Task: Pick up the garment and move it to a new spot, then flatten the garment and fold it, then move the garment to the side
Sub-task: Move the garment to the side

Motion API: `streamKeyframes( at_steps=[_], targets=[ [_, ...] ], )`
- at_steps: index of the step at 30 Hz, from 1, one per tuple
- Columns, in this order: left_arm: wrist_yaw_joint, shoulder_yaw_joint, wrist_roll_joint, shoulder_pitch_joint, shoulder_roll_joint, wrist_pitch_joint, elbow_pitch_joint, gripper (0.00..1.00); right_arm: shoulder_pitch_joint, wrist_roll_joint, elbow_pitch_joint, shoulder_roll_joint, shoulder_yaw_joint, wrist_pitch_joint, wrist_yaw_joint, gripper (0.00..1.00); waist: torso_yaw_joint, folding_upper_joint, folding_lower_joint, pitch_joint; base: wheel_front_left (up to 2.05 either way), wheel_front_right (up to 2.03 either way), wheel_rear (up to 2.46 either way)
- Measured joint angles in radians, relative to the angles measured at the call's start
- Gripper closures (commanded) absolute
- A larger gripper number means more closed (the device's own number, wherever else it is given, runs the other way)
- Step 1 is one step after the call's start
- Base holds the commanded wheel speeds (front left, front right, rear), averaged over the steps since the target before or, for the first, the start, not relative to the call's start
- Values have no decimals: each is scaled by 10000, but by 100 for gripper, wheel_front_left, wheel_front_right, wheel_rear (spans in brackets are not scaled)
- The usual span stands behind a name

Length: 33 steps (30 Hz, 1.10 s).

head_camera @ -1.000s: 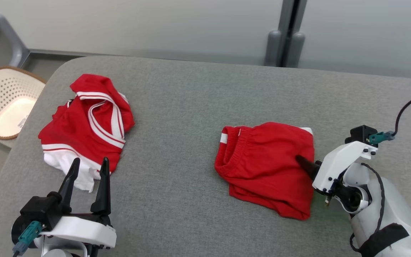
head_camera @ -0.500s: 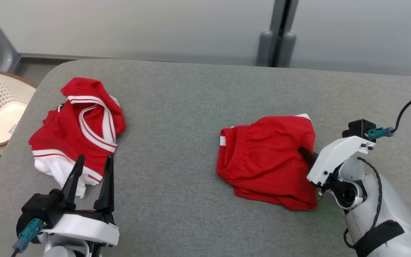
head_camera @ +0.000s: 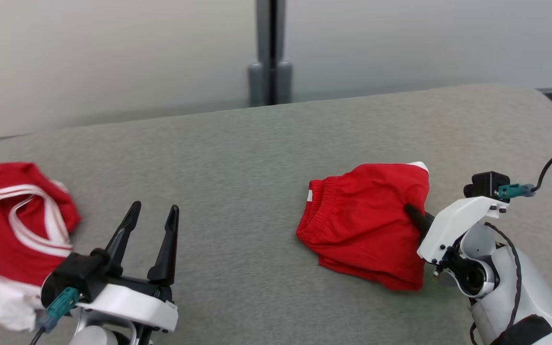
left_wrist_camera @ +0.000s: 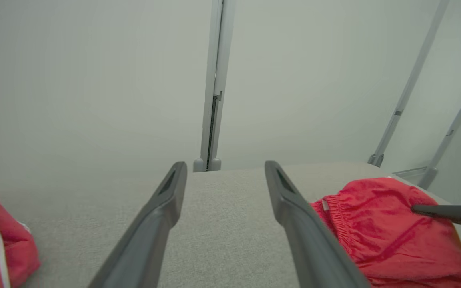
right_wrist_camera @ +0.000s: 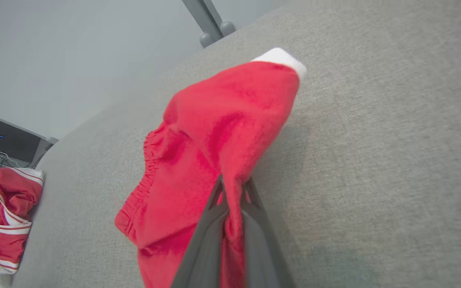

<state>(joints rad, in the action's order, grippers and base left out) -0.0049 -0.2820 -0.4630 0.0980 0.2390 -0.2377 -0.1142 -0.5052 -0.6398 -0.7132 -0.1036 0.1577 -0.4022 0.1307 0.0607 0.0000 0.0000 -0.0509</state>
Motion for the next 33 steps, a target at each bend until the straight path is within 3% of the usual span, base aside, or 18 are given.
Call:
streamKeyframes(
  at_steps=[8, 14, 22, 33],
  targets=[
    [-278, -481, 157, 528, -40, 192, 54, 0, 88, -221, 410, -117, 194, 213, 0, 100, 1495, 0, 1, -148, 0, 0, 0],
    [-395, -775, 314, 950, -15, 441, 155, 0, -347, -322, 504, -251, 499, 520, 0, 100, 2063, 0, 0, -747, 0, 0, 0],
    [-470, -878, 522, 1453, 389, 953, 566, 0, -1887, 163, 288, -1177, 1338, 767, 0, 100, 2220, 0, 0, -1814, 0, 0, 0],
    [-483, -786, 746, 2044, 1047, 1599, 1407, 0, -4573, 1032, -1718, -2612, 2034, 1091, 2, 100, 1821, 0, 0, -3549, 0, 0, 0]
  ],
)
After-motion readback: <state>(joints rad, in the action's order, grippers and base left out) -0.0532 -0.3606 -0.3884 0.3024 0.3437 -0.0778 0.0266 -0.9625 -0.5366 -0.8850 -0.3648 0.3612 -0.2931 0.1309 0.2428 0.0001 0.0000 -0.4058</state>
